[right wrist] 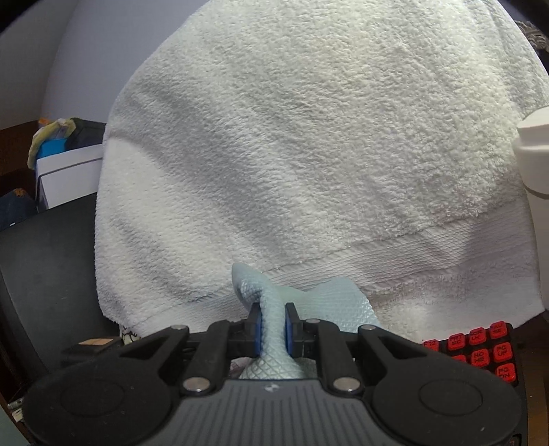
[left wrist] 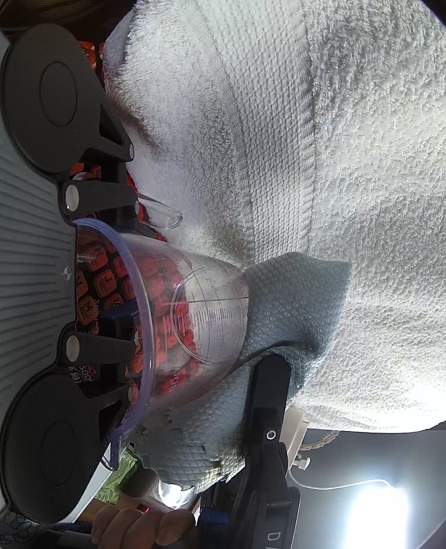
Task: Clean container
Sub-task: 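Wipe the cup's outer wall with the green cloth while the left gripper holds the cup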
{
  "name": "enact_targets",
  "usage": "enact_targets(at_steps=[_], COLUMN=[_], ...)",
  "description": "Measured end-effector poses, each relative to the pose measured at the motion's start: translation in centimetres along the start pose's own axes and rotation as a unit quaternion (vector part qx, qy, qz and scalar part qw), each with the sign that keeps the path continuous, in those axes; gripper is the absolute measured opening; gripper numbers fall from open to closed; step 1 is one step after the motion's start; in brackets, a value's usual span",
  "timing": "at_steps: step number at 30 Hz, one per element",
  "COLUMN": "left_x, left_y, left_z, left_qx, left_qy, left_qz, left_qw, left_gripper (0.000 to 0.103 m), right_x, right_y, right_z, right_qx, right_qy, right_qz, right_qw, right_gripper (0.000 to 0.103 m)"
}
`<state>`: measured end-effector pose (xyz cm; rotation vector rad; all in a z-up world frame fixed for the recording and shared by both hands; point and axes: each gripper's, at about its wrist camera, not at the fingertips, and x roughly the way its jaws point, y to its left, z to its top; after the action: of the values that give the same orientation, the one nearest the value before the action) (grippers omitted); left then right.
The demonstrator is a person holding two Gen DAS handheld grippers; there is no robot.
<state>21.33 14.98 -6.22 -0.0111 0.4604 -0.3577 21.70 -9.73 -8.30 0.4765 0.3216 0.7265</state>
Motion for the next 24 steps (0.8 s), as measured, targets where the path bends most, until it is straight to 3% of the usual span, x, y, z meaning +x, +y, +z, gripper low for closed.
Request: enact_targets(at_steps=[6,15,24], left_x=[-0.3,-0.2,0.0], left_y=[0.1,0.0,-0.3], left_z=[-0.2,-0.1,0.0], left_qx=[0.0,0.0,0.0], left_qy=[0.0,0.0,0.0], left_qz=[0.002,0.002,0.002], left_qw=[1.0,1.0,1.0], left_gripper=[0.037,0.037,0.037], right_x=[0.2,0.7,-0.1], right_y=[0.7,2.9,0.7], right_z=[-0.4,-1.5,-0.5], right_qx=[0.005,-0.028,0.0], right_qy=[0.01,0.053,0.007], right_qz=[0.025,0.105,0.029], right_qw=[1.0,0.993,1.0], right_gripper=[0.012,0.012,0.012])
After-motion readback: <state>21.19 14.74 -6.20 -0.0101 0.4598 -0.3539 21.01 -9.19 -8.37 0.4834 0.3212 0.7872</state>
